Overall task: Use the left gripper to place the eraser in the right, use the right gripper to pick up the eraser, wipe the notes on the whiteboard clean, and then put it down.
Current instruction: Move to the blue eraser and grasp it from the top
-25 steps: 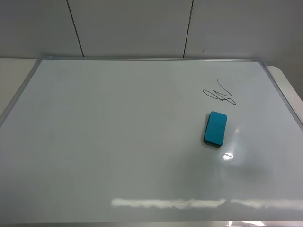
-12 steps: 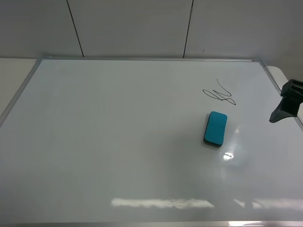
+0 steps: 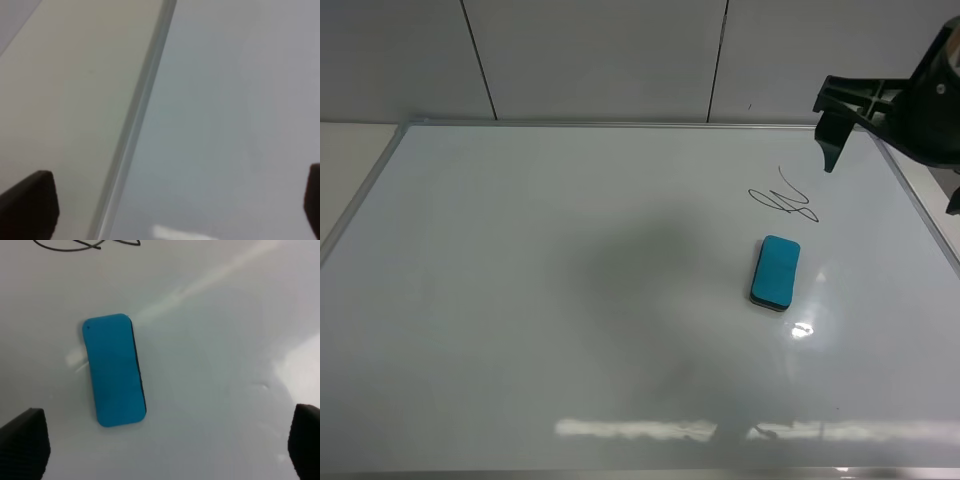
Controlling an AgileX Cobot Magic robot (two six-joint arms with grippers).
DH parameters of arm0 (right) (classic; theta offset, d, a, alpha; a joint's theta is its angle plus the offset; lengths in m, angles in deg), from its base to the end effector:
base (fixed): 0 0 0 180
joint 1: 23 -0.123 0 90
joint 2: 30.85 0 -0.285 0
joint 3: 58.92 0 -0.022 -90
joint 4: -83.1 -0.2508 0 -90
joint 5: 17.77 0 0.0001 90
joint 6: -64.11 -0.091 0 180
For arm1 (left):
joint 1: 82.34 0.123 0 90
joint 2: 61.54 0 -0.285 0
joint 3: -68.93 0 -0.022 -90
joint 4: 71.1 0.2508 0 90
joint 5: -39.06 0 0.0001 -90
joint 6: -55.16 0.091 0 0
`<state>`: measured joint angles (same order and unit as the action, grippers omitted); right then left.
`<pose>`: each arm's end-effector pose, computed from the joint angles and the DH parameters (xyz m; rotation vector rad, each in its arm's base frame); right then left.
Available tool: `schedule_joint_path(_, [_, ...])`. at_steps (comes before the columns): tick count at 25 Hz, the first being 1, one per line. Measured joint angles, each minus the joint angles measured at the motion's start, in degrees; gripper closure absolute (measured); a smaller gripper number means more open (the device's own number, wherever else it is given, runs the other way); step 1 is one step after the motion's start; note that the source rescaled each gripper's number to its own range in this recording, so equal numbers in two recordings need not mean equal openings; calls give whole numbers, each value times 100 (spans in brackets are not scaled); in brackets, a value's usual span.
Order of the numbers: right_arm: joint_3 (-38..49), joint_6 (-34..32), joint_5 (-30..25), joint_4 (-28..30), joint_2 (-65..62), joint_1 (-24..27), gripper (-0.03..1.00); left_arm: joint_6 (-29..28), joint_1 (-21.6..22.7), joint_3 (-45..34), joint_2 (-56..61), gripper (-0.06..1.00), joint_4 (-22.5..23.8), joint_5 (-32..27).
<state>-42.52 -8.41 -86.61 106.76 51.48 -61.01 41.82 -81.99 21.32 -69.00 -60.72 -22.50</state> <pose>0.2052 0.1171 0.3073 0.6575 2.6090 -0.0712 -0.0091 0.0144 0.2818 -0.2533 2.0073 0.0730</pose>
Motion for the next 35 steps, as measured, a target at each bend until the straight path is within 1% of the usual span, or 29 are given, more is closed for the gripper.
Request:
schedule_joint_path(4, [-127, -39, -8, 214, 550, 0, 7, 3, 0, 0, 0, -6, 0, 0])
schedule_joint_path(6, [-130, -42, 132, 261, 699, 0, 7, 3, 0, 0, 0, -6, 0, 0])
schedule_joint_path(11, [-130, -121, 590, 164, 769, 0, 7, 3, 0, 0, 0, -6, 0, 0])
schedule_joint_path(16, [-130, -140, 710, -64, 769, 0, 7, 3, 0, 0, 0, -6, 0, 0])
schedule_joint_path(23, [-130, -142, 935, -149, 769, 0, 7, 3, 0, 0, 0, -6, 0, 0])
schedule_joint_path(28, [-130, -258, 1034, -358, 769, 0, 7, 7, 0, 0, 0, -6, 0, 0])
schedule_joint_path(33, [-130, -406, 1026, -353, 769, 0, 7, 7, 0, 0, 0, -6, 0, 0])
schedule_joint_path(35, [-130, -514, 943, -300, 769, 0, 7, 7, 0, 0, 0, -6, 0, 0])
